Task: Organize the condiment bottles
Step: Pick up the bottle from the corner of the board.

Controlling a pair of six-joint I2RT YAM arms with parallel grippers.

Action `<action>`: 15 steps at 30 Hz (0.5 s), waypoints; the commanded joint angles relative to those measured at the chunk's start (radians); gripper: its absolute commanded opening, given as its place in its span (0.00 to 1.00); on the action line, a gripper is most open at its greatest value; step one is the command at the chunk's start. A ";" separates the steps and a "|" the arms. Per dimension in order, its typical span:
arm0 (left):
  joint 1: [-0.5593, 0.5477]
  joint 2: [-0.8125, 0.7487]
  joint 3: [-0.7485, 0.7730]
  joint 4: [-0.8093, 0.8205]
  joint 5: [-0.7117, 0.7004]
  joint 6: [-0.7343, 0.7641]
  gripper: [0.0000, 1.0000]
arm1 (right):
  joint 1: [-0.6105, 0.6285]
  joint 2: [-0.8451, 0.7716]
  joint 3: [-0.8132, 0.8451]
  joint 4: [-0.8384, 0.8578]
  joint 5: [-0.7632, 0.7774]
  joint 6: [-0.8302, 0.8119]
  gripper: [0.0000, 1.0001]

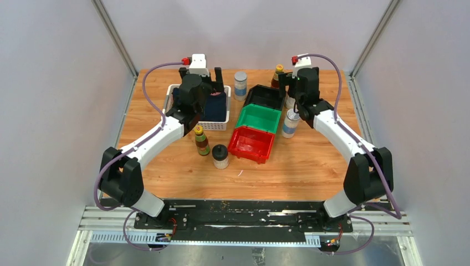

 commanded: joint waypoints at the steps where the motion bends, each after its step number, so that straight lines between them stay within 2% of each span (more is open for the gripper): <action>1: 0.003 -0.018 -0.008 0.034 0.006 -0.013 1.00 | 0.017 -0.083 -0.066 0.119 0.029 -0.028 1.00; 6: 0.003 -0.016 -0.014 0.044 0.009 -0.025 1.00 | 0.017 -0.062 -0.031 0.080 0.042 -0.024 0.99; 9: 0.003 -0.019 -0.025 0.054 0.013 -0.036 1.00 | 0.017 -0.053 -0.011 0.056 0.042 0.014 0.95; 15: 0.003 -0.020 -0.046 0.083 0.019 -0.039 1.00 | 0.017 -0.081 -0.039 0.102 -0.066 0.046 0.94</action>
